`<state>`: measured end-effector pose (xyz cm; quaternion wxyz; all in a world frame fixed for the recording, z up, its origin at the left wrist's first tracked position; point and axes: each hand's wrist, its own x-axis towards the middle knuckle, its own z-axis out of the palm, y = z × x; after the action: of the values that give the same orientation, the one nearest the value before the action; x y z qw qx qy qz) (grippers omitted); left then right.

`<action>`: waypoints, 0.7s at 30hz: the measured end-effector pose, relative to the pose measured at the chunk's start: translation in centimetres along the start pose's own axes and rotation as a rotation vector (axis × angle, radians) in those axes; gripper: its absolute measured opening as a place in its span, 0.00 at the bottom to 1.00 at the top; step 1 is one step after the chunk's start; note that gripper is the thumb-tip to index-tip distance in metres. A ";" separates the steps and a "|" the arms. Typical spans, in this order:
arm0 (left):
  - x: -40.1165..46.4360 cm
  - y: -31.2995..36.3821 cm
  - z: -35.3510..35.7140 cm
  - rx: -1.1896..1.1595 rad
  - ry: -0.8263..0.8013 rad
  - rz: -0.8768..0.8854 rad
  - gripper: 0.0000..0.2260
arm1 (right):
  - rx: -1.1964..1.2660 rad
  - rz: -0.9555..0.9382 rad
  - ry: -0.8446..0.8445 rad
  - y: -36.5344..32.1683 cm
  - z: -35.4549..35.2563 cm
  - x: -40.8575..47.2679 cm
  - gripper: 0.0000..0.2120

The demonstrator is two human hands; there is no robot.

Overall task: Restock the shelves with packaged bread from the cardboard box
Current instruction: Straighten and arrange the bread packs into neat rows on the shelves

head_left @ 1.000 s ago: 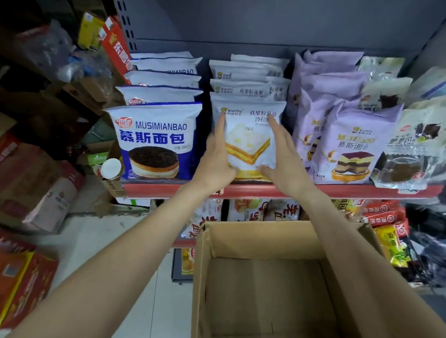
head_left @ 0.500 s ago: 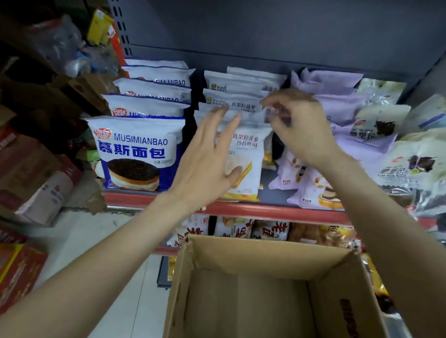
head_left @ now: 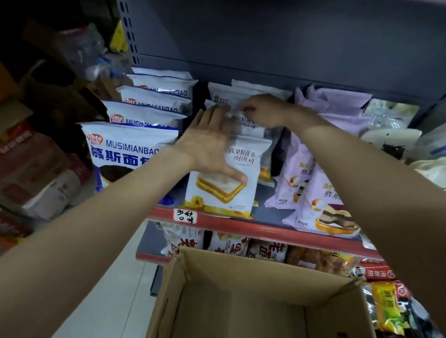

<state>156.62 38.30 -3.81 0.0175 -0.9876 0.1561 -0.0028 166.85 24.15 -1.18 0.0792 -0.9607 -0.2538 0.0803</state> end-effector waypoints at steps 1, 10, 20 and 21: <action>0.3 -0.1 -0.1 -0.040 0.016 -0.012 0.57 | 0.013 -0.026 0.003 0.0 -0.1 -0.3 0.17; 1.9 -0.5 0.0 -0.024 -0.062 -0.023 0.53 | 0.110 -0.075 0.198 2.2 -1.9 -1.6 0.13; 0.8 -0.9 0.6 -0.004 0.060 0.029 0.45 | -0.135 0.116 -0.020 2.7 -1.9 1.8 0.19; 0.8 -0.9 0.6 -0.003 0.065 0.030 0.44 | -0.130 0.116 -0.007 2.6 -1.9 1.9 0.18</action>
<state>157.69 38.92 -4.40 0.0110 -0.9846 0.1713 -0.0346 170.03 22.67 -0.09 0.0112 -0.9766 -0.2024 0.0717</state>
